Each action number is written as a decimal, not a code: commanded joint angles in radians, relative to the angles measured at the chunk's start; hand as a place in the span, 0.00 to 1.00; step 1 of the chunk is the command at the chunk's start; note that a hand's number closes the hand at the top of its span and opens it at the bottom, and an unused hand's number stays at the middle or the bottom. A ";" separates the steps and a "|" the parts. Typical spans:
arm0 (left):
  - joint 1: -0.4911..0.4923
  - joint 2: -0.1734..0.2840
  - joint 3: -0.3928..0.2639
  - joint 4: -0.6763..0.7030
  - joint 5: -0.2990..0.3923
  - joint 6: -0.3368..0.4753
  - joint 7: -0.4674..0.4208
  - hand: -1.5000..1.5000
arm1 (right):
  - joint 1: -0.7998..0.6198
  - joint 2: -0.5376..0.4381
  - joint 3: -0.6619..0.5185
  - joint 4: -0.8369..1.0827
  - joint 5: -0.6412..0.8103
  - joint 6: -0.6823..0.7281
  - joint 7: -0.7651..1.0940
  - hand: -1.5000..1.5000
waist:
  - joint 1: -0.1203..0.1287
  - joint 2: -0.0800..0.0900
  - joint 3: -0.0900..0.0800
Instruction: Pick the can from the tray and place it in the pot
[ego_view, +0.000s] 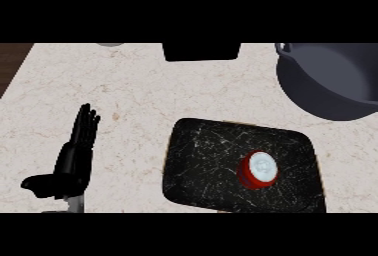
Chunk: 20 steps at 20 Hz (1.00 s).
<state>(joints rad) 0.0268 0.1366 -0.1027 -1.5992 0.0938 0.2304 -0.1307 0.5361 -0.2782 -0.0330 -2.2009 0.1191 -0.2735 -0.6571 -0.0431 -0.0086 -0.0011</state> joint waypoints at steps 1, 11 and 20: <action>-0.018 0.024 0.026 0.014 0.016 -0.029 -0.005 0.50 | 0.193 -0.033 0.021 -0.115 0.142 0.004 0.070 0.00 | 0.014 0.006 -0.001; -0.009 0.001 -0.010 0.007 -0.009 -0.026 -0.018 0.50 | 0.272 -0.118 0.175 -0.225 0.618 0.110 0.550 0.00 | 0.054 0.014 -0.003; -0.055 -0.015 -0.008 0.035 -0.021 -0.028 -0.015 0.50 | -0.007 -0.061 0.404 -0.078 0.834 0.194 0.862 0.00 | 0.054 0.012 -0.001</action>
<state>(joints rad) -0.0211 0.1196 -0.1170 -1.5775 0.0738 0.2158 -0.1207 0.6158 -0.3636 0.2908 -2.2913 0.7684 -0.1245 0.0717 0.0091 0.0036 -0.0025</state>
